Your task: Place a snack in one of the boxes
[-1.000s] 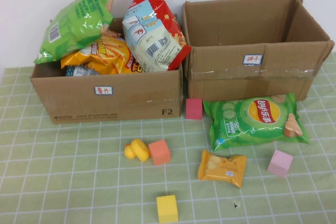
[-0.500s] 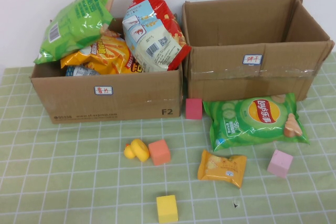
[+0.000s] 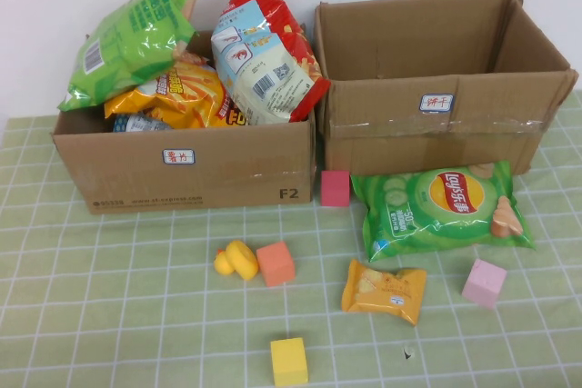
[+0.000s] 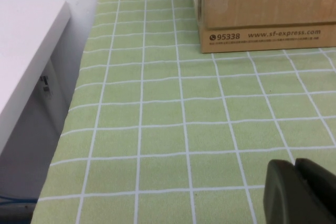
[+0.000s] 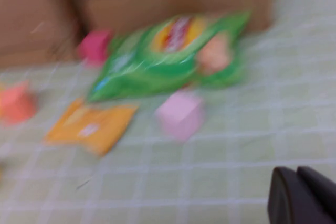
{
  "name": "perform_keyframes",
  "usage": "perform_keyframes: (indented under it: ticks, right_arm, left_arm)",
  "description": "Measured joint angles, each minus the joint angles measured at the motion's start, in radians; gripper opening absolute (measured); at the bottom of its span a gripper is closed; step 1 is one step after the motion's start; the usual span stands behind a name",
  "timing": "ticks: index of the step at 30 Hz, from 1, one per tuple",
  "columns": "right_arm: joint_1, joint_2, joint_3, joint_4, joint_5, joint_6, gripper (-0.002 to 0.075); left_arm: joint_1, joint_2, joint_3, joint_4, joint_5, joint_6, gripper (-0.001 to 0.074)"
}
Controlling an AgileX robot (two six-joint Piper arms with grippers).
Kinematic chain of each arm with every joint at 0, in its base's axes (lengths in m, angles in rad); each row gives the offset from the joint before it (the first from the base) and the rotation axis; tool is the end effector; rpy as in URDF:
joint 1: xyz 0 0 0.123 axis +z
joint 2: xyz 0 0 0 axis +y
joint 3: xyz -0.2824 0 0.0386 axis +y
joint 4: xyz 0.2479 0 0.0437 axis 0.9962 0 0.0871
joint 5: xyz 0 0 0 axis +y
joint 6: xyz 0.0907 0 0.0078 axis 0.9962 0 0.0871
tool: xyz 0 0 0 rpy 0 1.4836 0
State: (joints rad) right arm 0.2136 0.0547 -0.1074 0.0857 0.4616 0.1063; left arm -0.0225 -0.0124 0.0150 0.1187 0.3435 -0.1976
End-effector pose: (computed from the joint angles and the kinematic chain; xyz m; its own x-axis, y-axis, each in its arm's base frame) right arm 0.0498 0.0144 0.2049 -0.3475 0.1108 -0.9311 -0.1871 0.9649 0.1846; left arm 0.0532 0.0024 0.1779 -0.2515 -0.0800 -0.9646 -0.0378 0.9966 -0.0728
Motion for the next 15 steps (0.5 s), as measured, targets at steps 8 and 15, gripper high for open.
perform_keyframes:
  ticks: [8,15]
  right_arm:
    - [-0.155,-0.065,0.121,-0.075,-0.087,0.108,-0.0002]
    - [-0.157,-0.069,0.125,-0.167,-0.102,0.149,-0.0002]
  left_arm:
    - [0.000,-0.001,0.000,0.000,0.000,0.002,-0.0001]
    - [0.000,-0.001,0.000,0.000,0.000,0.002,-0.0001]
